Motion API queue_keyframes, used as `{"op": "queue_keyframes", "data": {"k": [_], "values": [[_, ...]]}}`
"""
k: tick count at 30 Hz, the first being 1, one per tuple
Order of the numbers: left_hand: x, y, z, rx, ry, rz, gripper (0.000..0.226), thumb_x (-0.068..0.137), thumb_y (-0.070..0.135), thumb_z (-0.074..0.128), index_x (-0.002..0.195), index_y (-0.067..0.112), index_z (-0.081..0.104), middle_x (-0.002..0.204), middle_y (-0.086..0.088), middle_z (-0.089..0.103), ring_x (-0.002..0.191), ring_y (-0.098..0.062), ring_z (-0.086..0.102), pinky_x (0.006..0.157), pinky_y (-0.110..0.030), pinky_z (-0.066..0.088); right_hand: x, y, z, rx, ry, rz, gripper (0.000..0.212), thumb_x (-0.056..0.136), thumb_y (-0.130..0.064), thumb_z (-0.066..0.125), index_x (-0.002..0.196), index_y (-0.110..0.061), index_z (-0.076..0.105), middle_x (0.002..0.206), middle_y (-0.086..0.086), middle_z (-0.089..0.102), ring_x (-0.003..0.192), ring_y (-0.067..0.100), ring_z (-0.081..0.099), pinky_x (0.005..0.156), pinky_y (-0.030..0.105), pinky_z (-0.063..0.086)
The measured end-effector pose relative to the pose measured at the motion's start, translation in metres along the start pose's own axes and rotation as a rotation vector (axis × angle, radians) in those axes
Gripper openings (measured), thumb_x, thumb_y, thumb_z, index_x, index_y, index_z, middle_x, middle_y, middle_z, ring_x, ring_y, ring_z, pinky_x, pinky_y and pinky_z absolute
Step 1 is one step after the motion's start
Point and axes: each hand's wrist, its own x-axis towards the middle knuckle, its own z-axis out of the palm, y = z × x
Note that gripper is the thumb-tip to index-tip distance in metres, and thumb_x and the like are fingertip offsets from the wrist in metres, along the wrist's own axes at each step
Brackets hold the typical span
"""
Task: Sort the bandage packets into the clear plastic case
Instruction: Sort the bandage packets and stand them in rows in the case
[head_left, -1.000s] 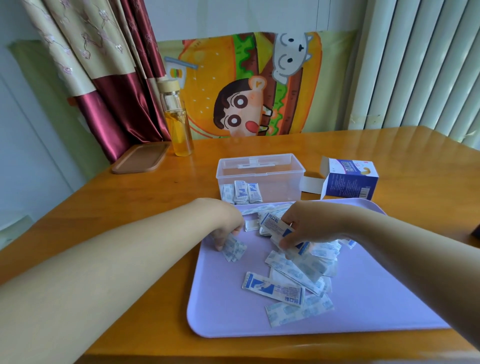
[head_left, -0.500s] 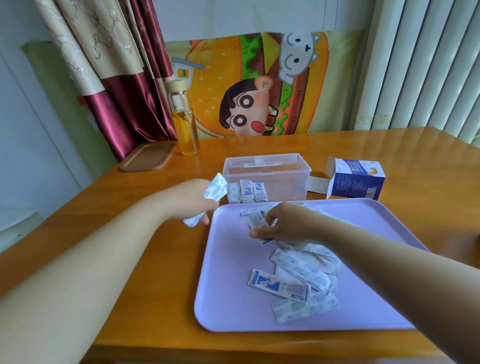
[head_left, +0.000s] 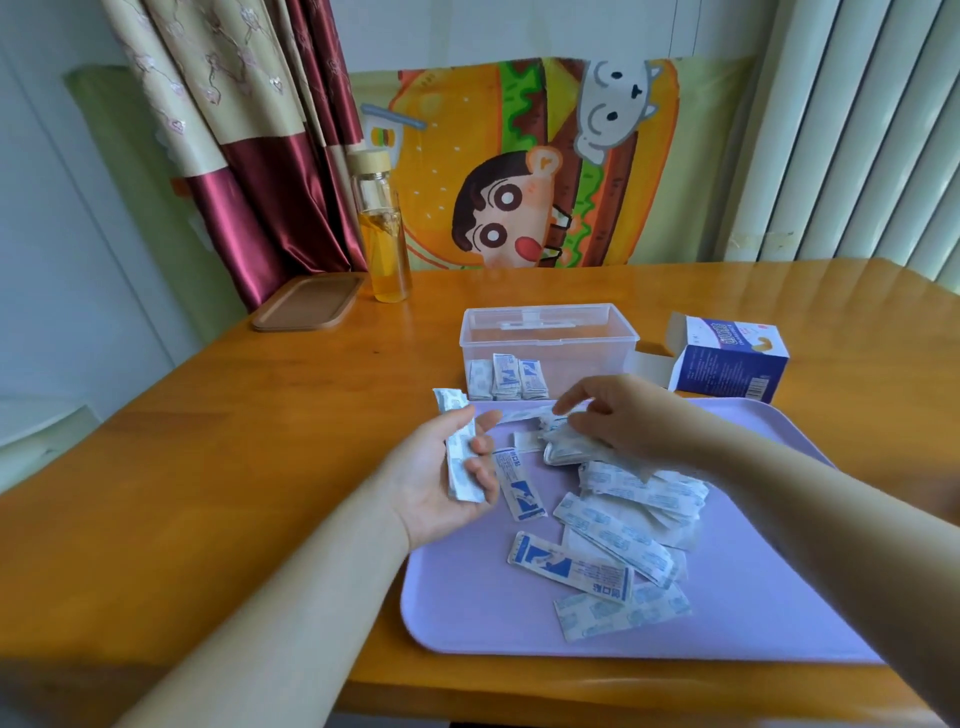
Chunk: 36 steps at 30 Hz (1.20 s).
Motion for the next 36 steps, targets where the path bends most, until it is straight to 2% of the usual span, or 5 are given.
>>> {"op": "queue_keyframes", "data": {"k": [5, 14, 18, 25, 36], "values": [[-0.003, -0.022, 0.022, 0.019, -0.067, -0.048, 0.028, 0.093, 0.038, 0.049, 0.089, 0.014, 0.062, 0.067, 0.001, 0.047, 0.050, -0.008, 0.038, 0.049, -0.017, 0.036, -0.002, -0.011, 0.017, 0.726, 0.140, 0.133, 0.016, 0.093, -0.011, 0.052, 0.087, -0.022, 0.060, 0.062, -0.005, 0.056, 0.045, 0.009, 0.045, 0.043, 0.021, 0.033], [-0.009, -0.031, 0.031, 0.215, -0.060, -0.037, 0.018, 0.089, 0.036, 0.057, 0.093, 0.020, 0.065, 0.080, 0.001, 0.065, 0.060, -0.009, 0.058, 0.048, -0.019, 0.041, -0.014, -0.022, 0.039, 1.009, 0.275, 0.203, 0.007, 0.089, -0.008, 0.059, 0.091, -0.013, 0.064, 0.066, -0.001, 0.058, 0.038, -0.002, 0.048, 0.040, 0.011, 0.038], [-0.011, -0.028, 0.029, 0.168, -0.031, -0.021, 0.011, 0.090, 0.019, 0.054, 0.092, 0.013, 0.063, 0.068, 0.000, 0.059, 0.052, -0.010, 0.051, 0.047, -0.019, 0.042, -0.016, -0.016, 0.038, 0.806, 0.154, 0.082, 0.034, 0.086, -0.012, 0.064, 0.119, -0.020, 0.057, 0.105, -0.003, 0.064, 0.074, 0.001, 0.063, 0.064, 0.015, 0.048], [-0.012, -0.026, 0.035, 0.202, -0.093, -0.043, 0.011, 0.090, 0.009, 0.047, 0.088, 0.009, 0.058, 0.071, -0.005, 0.052, 0.066, -0.016, 0.054, 0.056, -0.025, 0.051, -0.037, -0.009, 0.022, -0.126, -0.195, -0.345, 0.131, 0.059, -0.045, 0.084, 0.140, -0.050, -0.019, 0.152, -0.021, -0.018, 0.136, 0.007, 0.027, 0.099, 0.020, 0.038], [-0.020, -0.027, 0.040, 0.546, -0.159, 0.109, 0.019, 0.096, 0.012, 0.048, 0.078, 0.015, 0.055, 0.060, 0.004, 0.048, 0.056, -0.009, 0.052, 0.061, -0.028, 0.040, -0.030, -0.005, 0.016, -0.208, -0.051, -0.463, 0.085, 0.067, -0.047, 0.077, 0.135, -0.047, 0.028, 0.143, -0.017, 0.010, 0.103, 0.021, 0.058, 0.083, 0.034, 0.051]]}}
